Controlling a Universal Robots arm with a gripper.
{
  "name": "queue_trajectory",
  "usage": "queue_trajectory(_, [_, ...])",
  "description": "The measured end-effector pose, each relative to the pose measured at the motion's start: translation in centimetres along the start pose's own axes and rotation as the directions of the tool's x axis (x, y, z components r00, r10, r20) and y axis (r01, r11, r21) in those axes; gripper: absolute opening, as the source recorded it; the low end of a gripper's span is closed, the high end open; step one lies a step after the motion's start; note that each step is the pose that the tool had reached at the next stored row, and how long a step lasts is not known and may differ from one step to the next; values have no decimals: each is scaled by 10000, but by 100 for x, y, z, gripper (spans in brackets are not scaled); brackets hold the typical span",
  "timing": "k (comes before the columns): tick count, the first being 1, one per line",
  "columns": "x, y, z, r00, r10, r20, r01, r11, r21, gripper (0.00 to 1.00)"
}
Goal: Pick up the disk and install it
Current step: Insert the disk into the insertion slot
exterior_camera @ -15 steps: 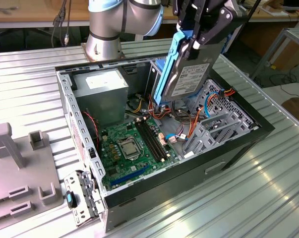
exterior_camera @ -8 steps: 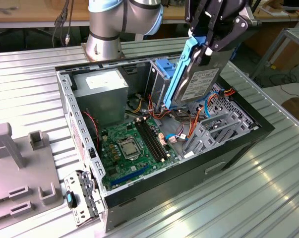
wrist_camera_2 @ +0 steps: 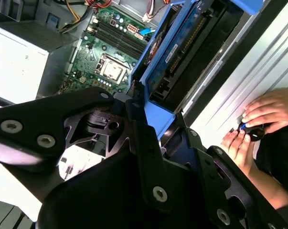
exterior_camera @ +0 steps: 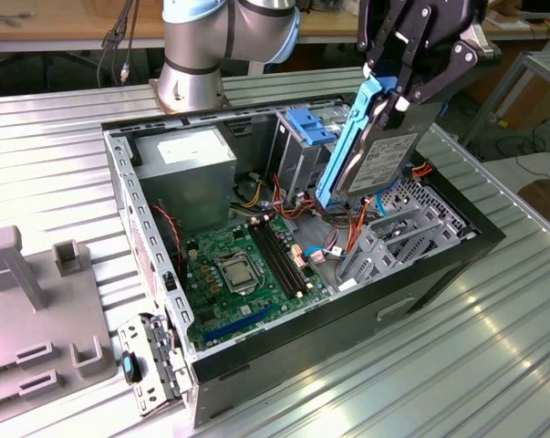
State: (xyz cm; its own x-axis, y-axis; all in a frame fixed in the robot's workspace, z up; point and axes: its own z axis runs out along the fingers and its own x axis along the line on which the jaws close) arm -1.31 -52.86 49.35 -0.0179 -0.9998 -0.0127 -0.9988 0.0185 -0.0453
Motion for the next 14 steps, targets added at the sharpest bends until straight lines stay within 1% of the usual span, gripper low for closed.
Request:
queue_trajectory(3, [47,-30,30,10000,-1,-26,1,10000,3,37])
queue_trajectory(5, [61,-77,51,10000,-2,-30,2,10000,4,37])
queue_trajectory(8, [65,-223,79,10000,-4,-33,4,10000,4,37])
queue_trajectory(10, [76,-284,88,10000,-4,-31,4,10000,5,37])
queue_trajectory(11, [97,-352,96,10000,-3,-32,3,10000,4,37])
queue_trajectory(12, [120,-399,103,10000,-4,-31,4,10000,4,37])
queue_trajectory(13, [150,-427,109,10000,-4,-31,4,10000,5,37])
queue_trajectory(14, [180,-439,113,10000,-4,-30,4,10000,5,37])
